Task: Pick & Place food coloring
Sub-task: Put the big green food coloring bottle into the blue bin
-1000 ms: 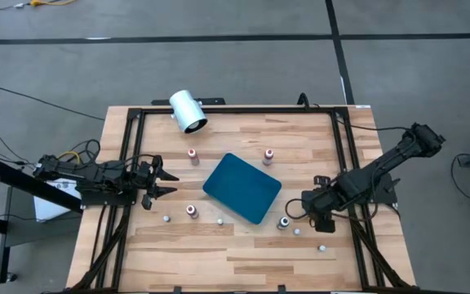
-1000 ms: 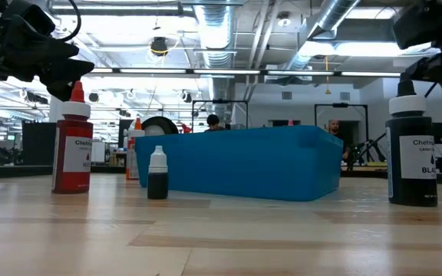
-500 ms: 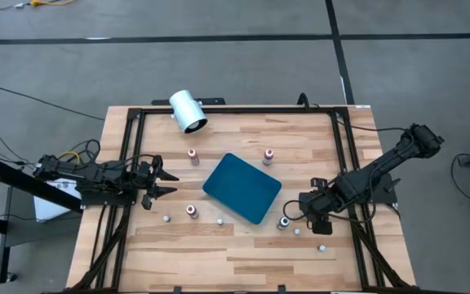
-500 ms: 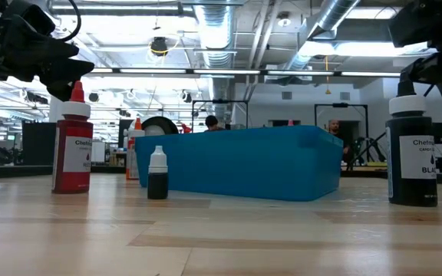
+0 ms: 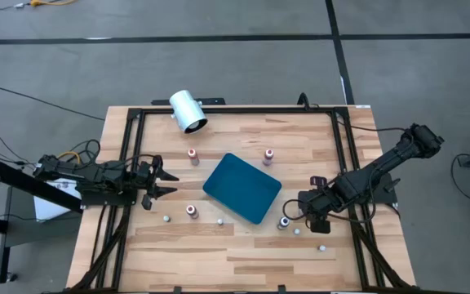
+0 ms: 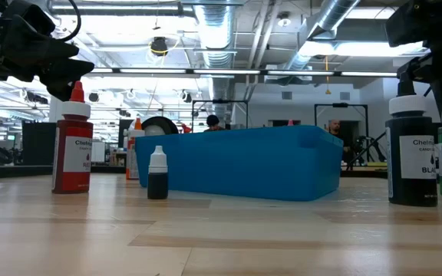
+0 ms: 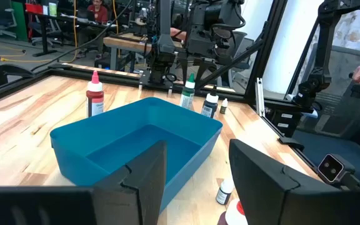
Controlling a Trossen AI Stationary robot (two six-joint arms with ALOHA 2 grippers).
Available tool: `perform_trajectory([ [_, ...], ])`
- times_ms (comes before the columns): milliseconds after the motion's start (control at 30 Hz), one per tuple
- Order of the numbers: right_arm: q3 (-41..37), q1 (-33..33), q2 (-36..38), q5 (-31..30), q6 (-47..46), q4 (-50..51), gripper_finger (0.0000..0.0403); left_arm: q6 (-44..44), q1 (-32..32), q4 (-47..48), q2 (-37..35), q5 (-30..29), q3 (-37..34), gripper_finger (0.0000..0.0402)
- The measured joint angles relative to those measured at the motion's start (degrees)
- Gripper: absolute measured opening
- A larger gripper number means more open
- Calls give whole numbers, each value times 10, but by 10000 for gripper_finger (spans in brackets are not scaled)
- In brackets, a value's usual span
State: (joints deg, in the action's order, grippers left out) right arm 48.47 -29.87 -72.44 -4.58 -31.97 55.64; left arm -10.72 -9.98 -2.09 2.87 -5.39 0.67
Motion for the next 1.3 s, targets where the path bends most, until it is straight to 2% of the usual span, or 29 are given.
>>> perform_trajectory([
  [233,4,1,9,1,3,3,113,0,0,0,0,0,0,165],
  [467,41,25,42,1,21,17,111,0,0,-2,0,0,0,165],
  [900,166,105,58,0,160,55,114,0,0,-2,0,0,0,165],
  [1300,224,168,57,0,228,52,114,0,0,-3,0,0,0,165],
])
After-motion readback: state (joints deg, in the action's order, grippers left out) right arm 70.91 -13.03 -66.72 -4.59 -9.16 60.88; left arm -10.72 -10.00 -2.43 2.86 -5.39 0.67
